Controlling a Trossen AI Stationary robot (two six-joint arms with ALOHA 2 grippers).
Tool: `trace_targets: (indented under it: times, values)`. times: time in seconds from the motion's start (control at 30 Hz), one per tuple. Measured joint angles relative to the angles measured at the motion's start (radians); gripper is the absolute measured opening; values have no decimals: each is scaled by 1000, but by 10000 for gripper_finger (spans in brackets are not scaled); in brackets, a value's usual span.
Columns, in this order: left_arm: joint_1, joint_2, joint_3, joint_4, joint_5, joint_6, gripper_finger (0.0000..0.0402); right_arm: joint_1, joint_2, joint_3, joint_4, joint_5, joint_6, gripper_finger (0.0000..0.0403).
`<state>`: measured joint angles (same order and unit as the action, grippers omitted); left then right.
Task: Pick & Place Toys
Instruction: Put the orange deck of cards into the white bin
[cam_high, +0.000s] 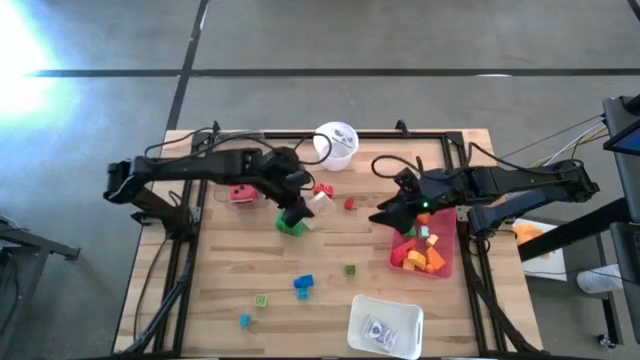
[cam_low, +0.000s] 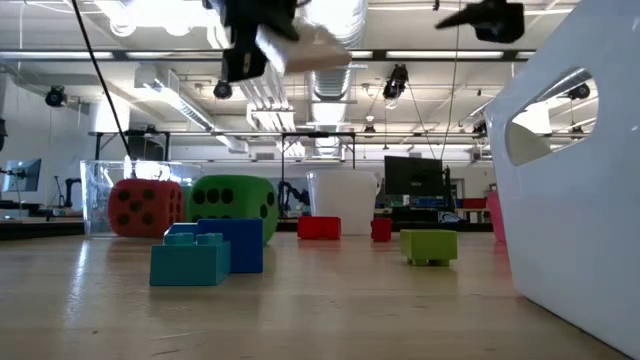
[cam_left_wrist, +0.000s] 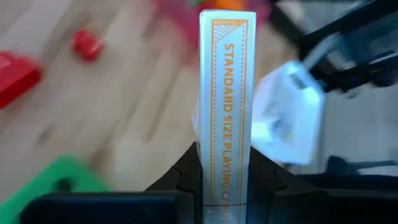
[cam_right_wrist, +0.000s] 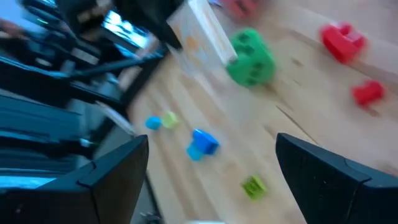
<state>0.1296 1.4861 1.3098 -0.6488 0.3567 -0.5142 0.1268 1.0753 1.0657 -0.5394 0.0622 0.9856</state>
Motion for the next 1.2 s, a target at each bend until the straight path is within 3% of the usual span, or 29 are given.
trace_targets:
  times: [0.27,0.6,0.87,1.2]
  values:
    - [-113,-10,1,293,38,-153,64,0,7,2,130,-21,-30,344]
    - [-183,-10,2,508,21,-378,64,6,7,8,205,-60,-40,344]
    - [-194,-10,42,403,-48,-385,64,6,7,8,326,-138,-63,344]
    - [-192,-9,46,434,-50,-380,64,6,111,43,382,-142,-43,343]
